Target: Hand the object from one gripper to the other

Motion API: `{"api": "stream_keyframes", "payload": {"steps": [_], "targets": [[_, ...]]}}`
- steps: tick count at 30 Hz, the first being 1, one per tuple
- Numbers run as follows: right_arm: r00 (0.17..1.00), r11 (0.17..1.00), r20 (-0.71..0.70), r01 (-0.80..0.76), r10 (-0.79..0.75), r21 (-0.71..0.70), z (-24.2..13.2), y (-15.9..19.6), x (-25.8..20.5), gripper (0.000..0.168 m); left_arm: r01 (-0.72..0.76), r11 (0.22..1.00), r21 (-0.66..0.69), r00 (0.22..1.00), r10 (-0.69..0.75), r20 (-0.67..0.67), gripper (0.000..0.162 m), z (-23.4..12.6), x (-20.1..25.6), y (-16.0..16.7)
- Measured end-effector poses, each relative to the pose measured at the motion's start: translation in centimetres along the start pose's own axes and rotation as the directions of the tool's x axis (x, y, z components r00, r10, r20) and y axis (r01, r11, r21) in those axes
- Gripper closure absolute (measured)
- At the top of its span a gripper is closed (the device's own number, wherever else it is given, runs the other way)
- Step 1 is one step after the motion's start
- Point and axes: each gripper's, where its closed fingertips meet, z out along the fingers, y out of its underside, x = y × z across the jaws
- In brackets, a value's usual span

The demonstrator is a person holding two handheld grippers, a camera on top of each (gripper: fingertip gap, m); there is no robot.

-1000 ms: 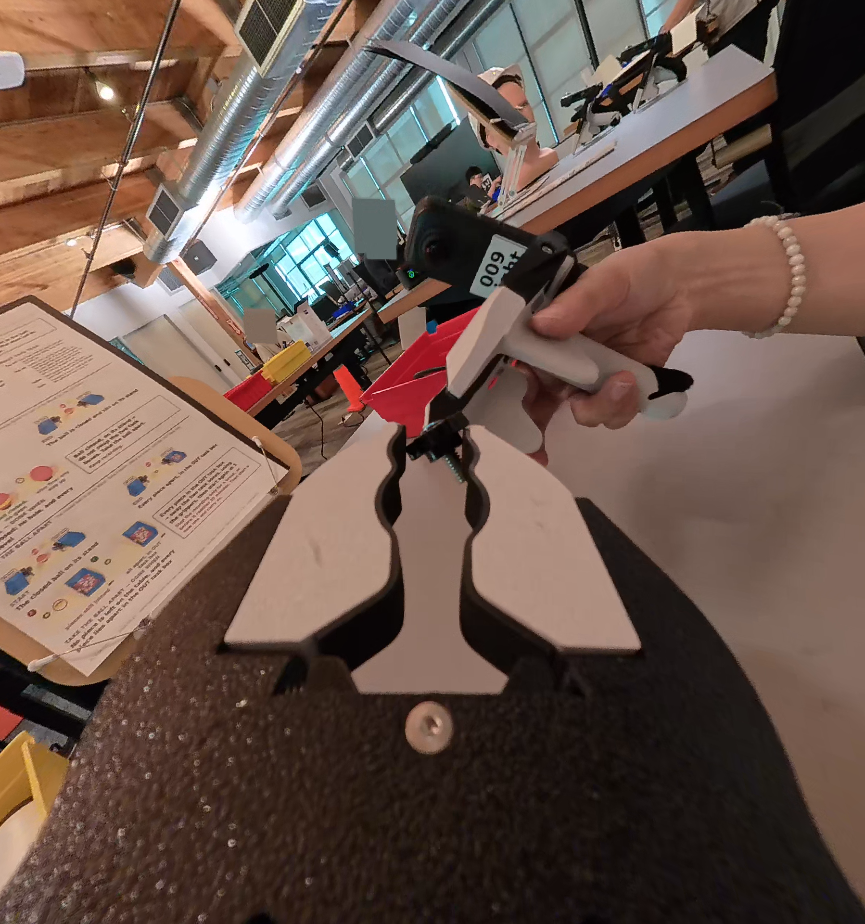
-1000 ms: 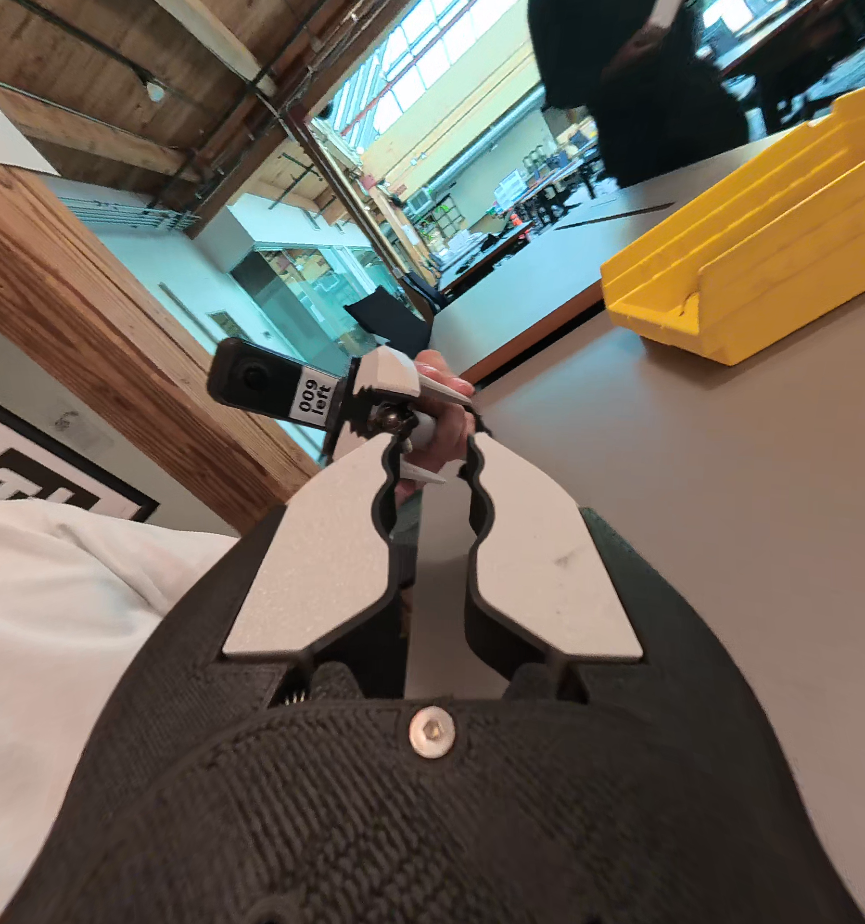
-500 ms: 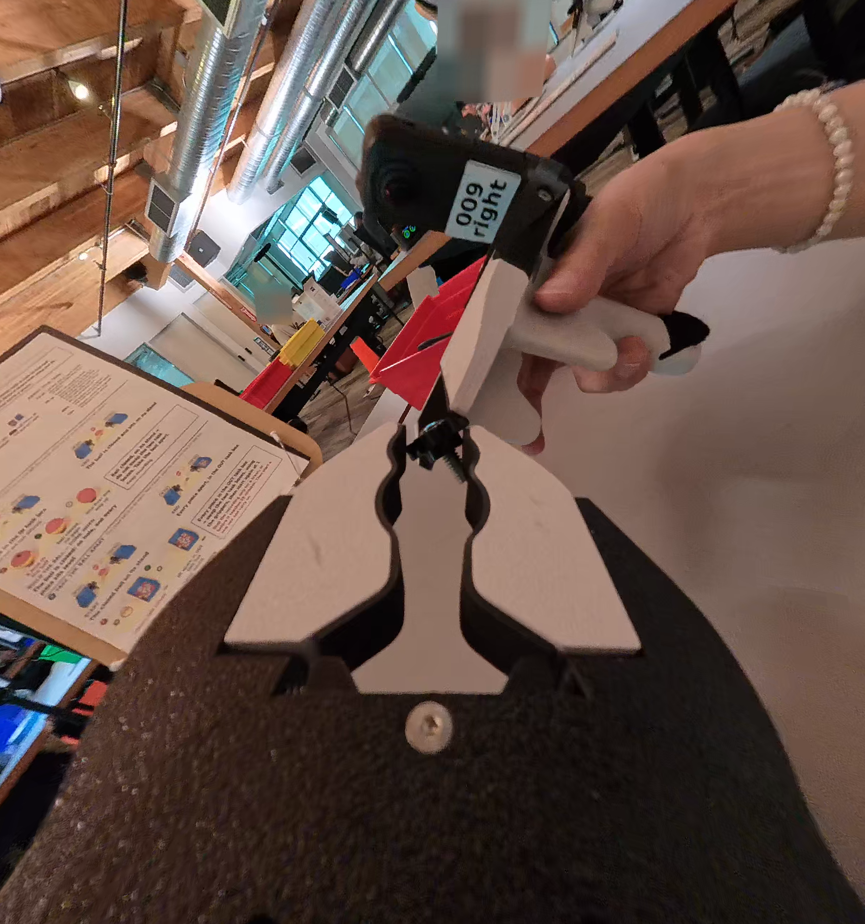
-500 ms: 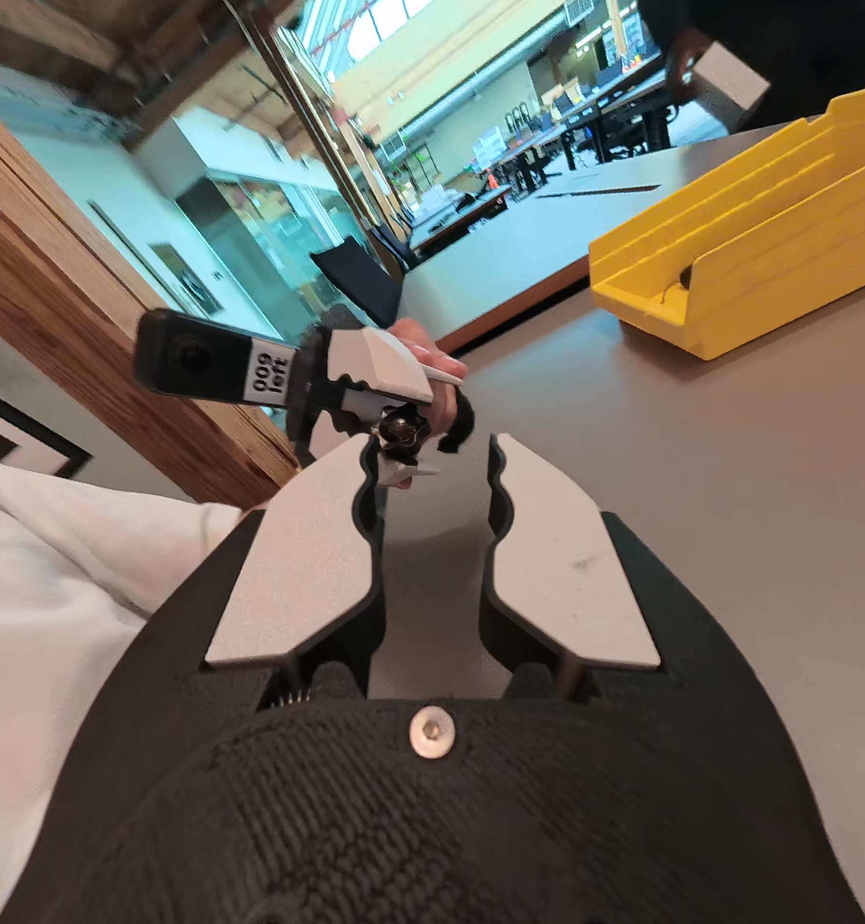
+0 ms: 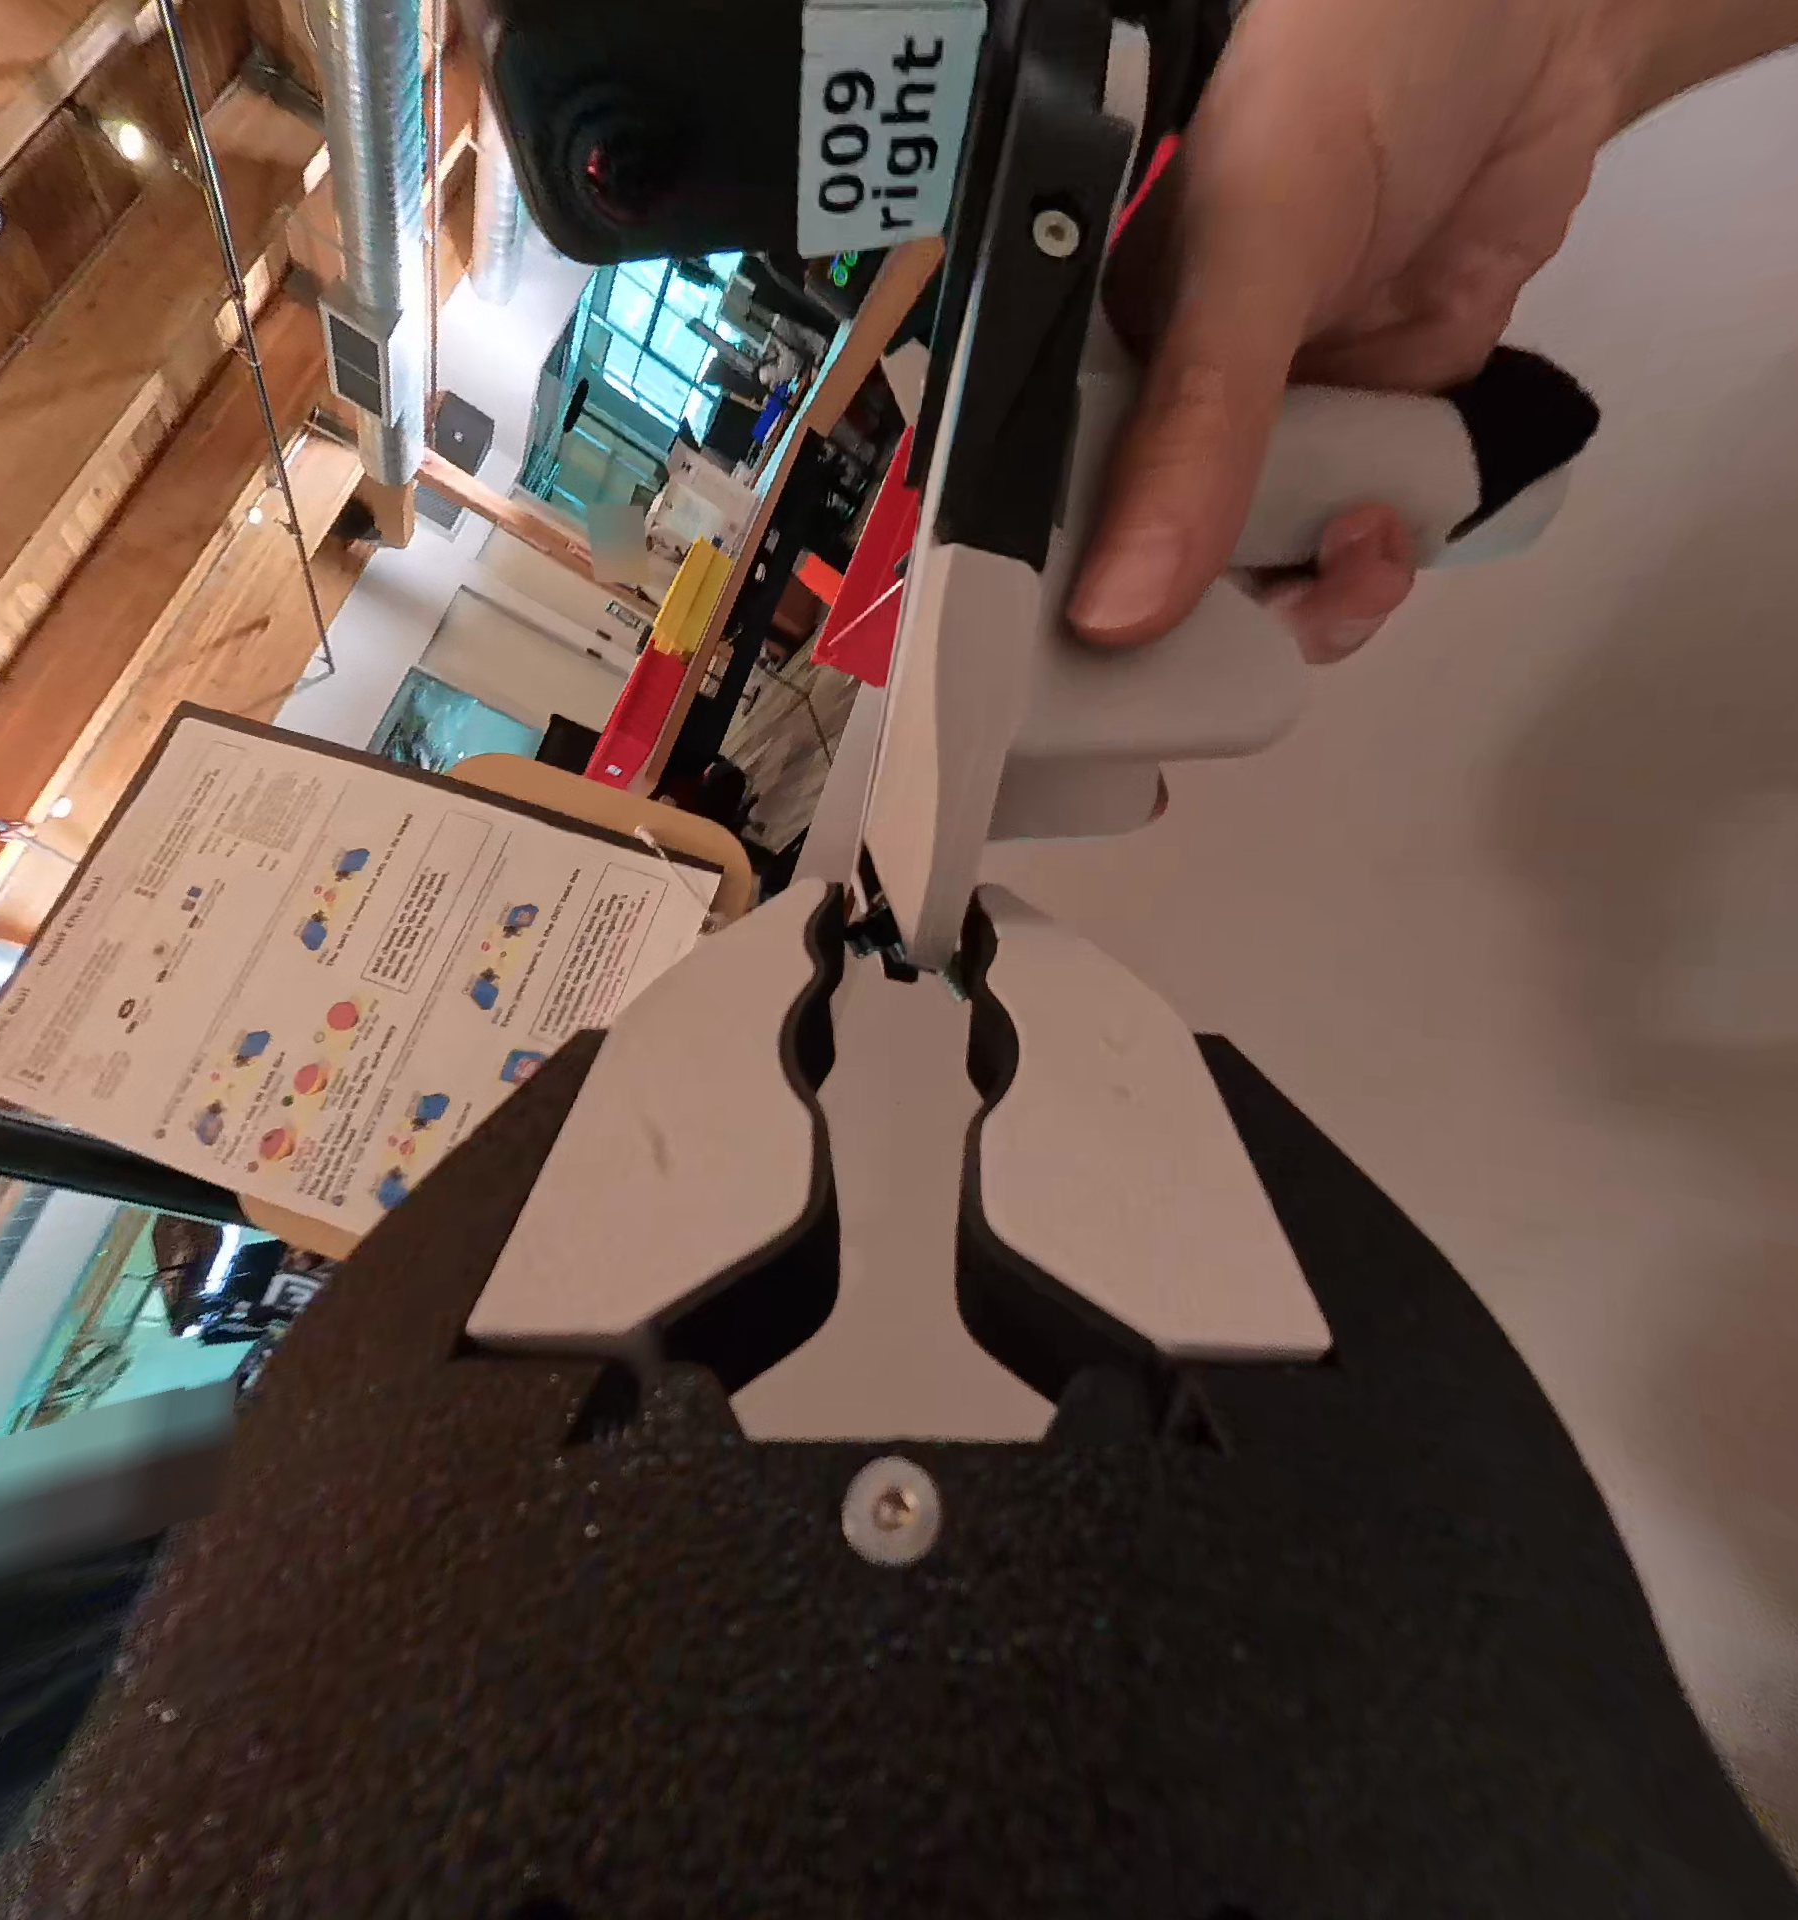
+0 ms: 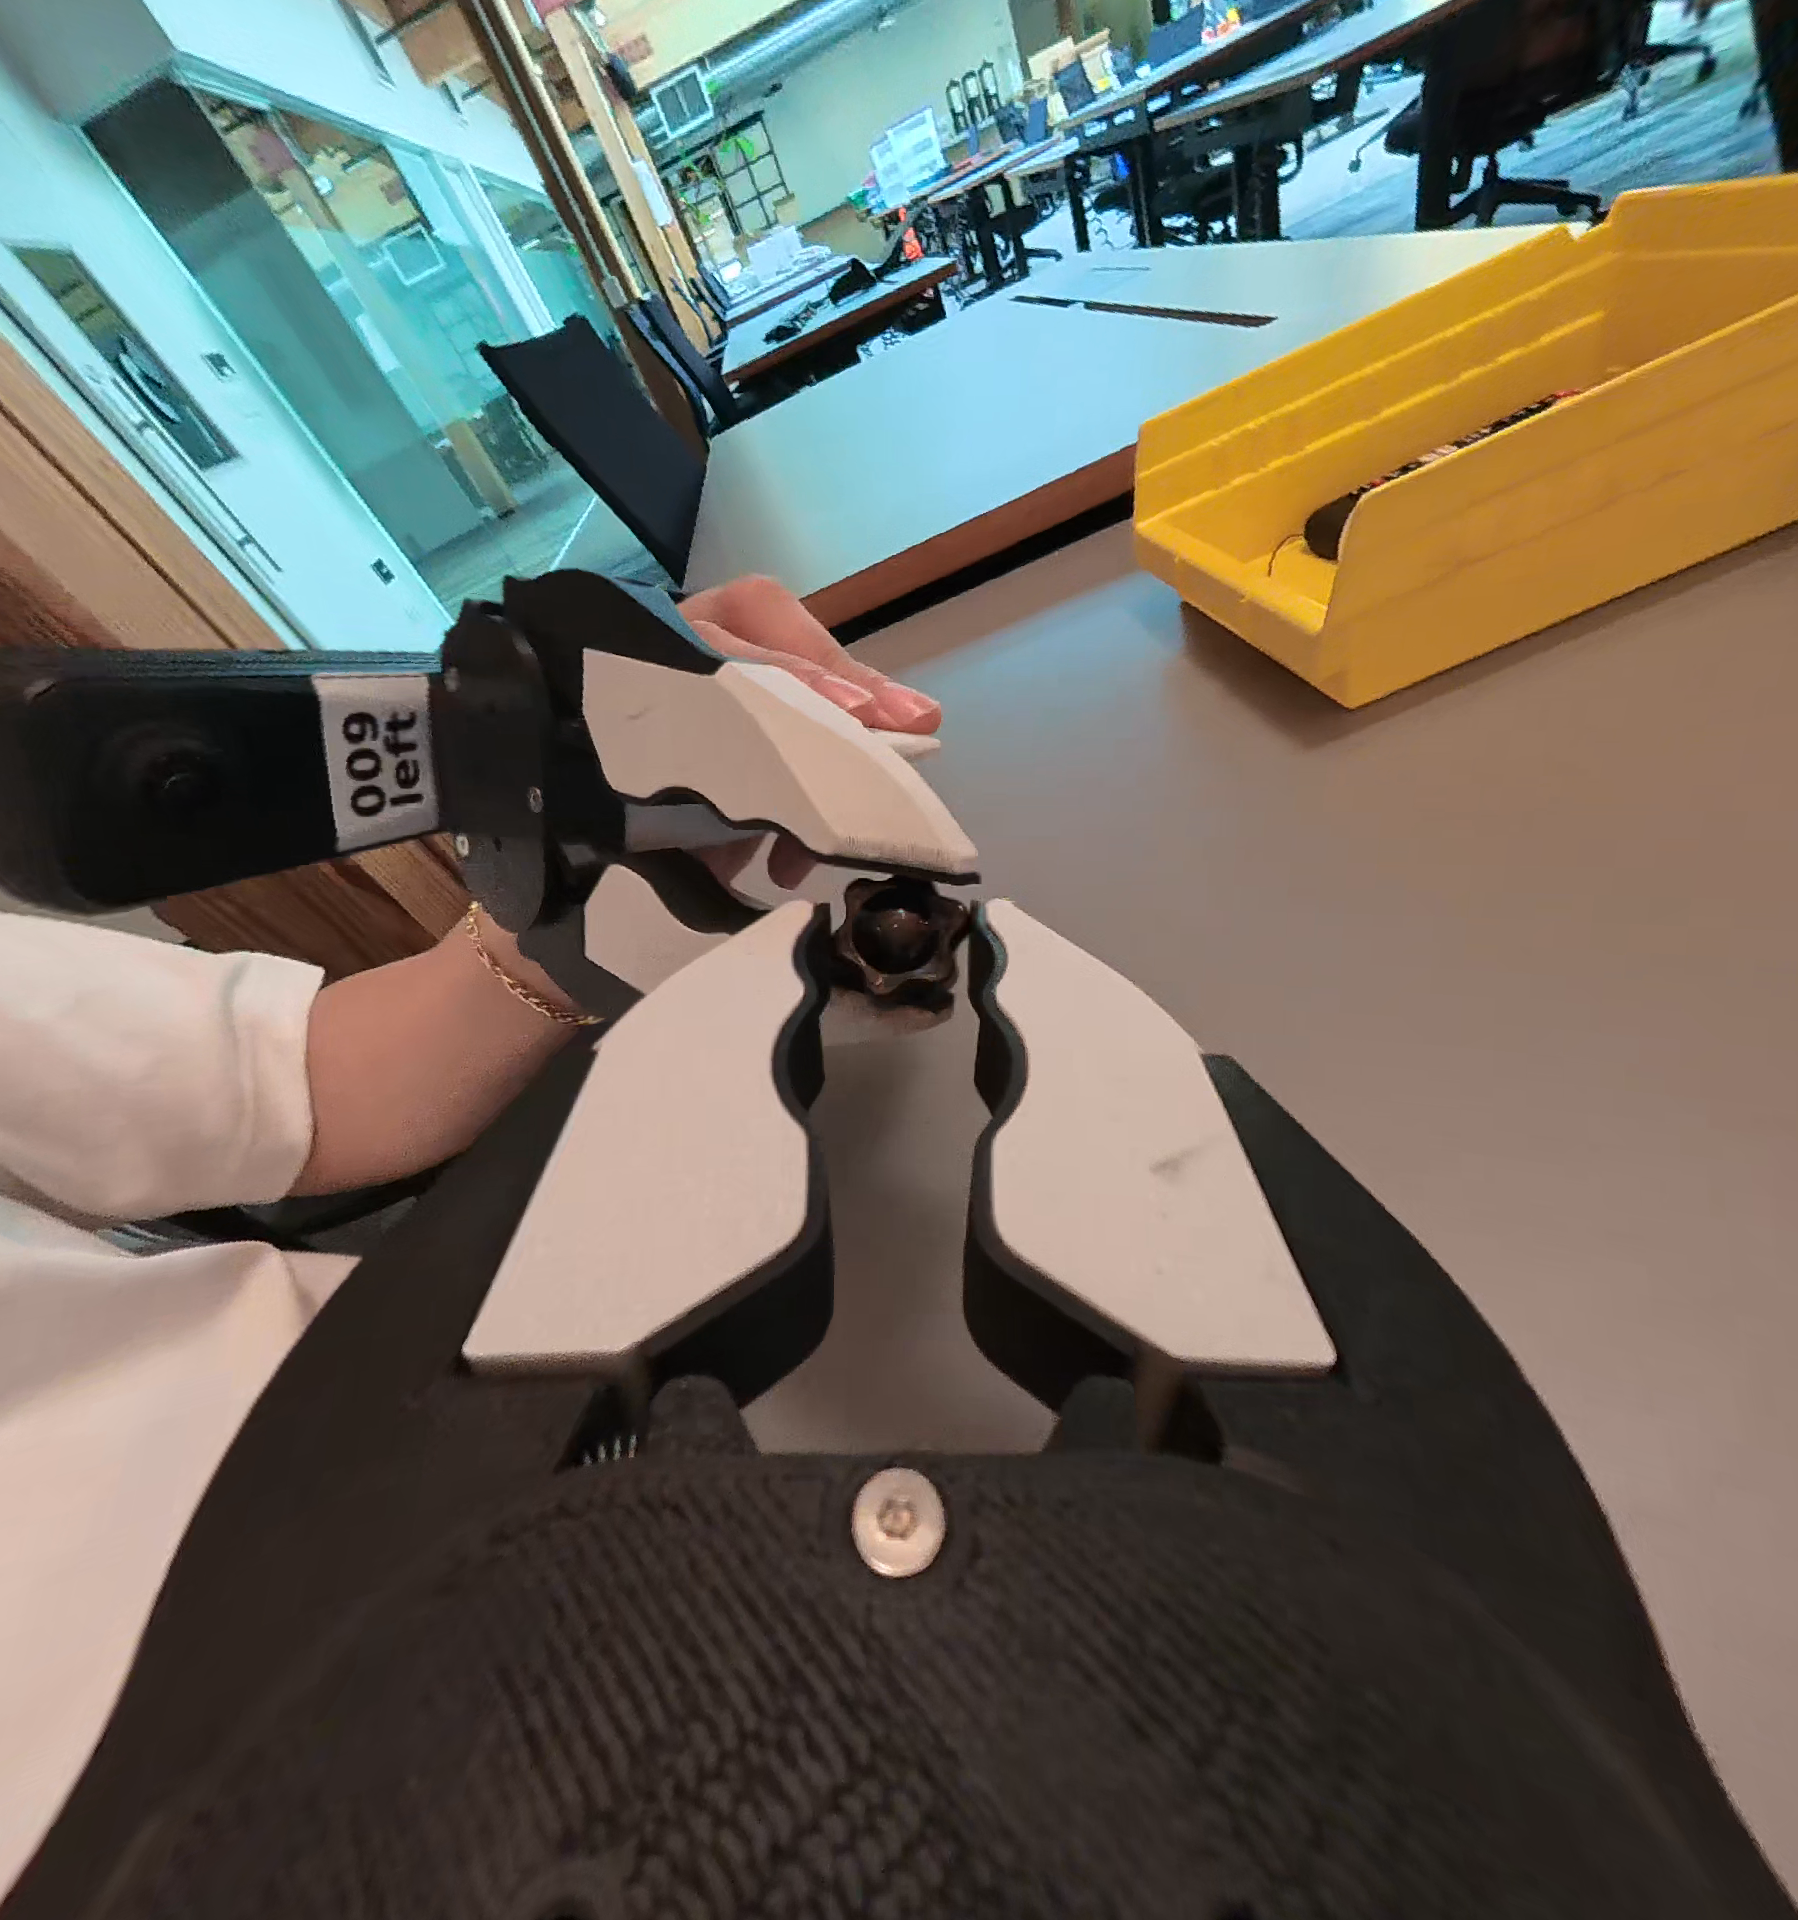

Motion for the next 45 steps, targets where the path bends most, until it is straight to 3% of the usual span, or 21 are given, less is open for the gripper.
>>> {"api": "stream_keyframes", "payload": {"steps": [7, 9, 11, 13, 16, 21, 24, 29, 37, 45], "targets": [[0.996, 0.996, 0.007, 0.093, -0.093, 0.000, -0.2, -0.6, -0.2, 0.144, 0.055, 0.998, 0.019, 0.998, -0.056, 0.041, 0.141, 0.0, -0.6, -0.5], [0.991, 0.991, 0.016, 0.131, -0.131, 0.013, -0.6, -1.0, -0.3, 0.144, 0.123, 0.991, 0.042, 0.992, -0.125, 0.035, 0.138, 0.0, -0.7, -0.7], [0.986, 0.984, 0.017, 0.167, -0.168, 0.055, -1.2, -1.8, -0.2, 0.144, 0.277, 0.958, 0.070, 0.961, -0.278, 0.006, 0.125, -0.1, -1.0, -0.6], [0.980, 0.975, 0.040, 0.187, -0.193, 0.121, -2.1, -2.9, -0.4, 0.144, 0.488, 0.863, 0.131, 0.873, -0.483, -0.070, 0.117, -0.4, -1.6, -1.0], [0.978, 0.959, 0.092, 0.163, -0.188, 0.230, -3.2, -4.2, -0.9, 0.144, 0.724, 0.658, 0.206, 0.689, -0.683, -0.240, 0.124, -1.2, -2.2, -2.6], [0.971, 0.932, 0.187, 0.076, -0.150, 0.354, -3.9, -5.6, -1.9, 0.144, 0.838, 0.517, 0.175, 0.543, -0.758, -0.360, 0.136, -1.0, -1.6, -3.3], [0.965, 0.935, 0.239, 0.020, -0.112, 0.355, -3.6, -5.4, -2.3, 0.144, 0.892, 0.393, 0.222, 0.451, -0.792, -0.412, 0.147, -1.2, -2.4, -4.0], [0.957, 0.933, 0.266, 0.010, -0.113, 0.360, -3.3, -5.3, -2.7, 0.144, 0.949, 0.223, 0.221, 0.309, -0.793, -0.525, 0.148, -1.8, -3.0, -4.8], [0.952, 0.933, 0.278, 0.022, -0.131, 0.360, -2.9, -5.0, -3.2, 0.144, 0.943, 0.255, 0.214, 0.331, -0.786, -0.522, 0.157, -1.5, -2.5, -4.8], [0.956, 0.945, 0.272, 0.014, -0.108, 0.327, -2.8, -4.7, -2.9, 0.144, 0.865, 0.434, 0.251, 0.501, -0.763, -0.409, 0.157, -1.5, -2.5, -4.3]]}}
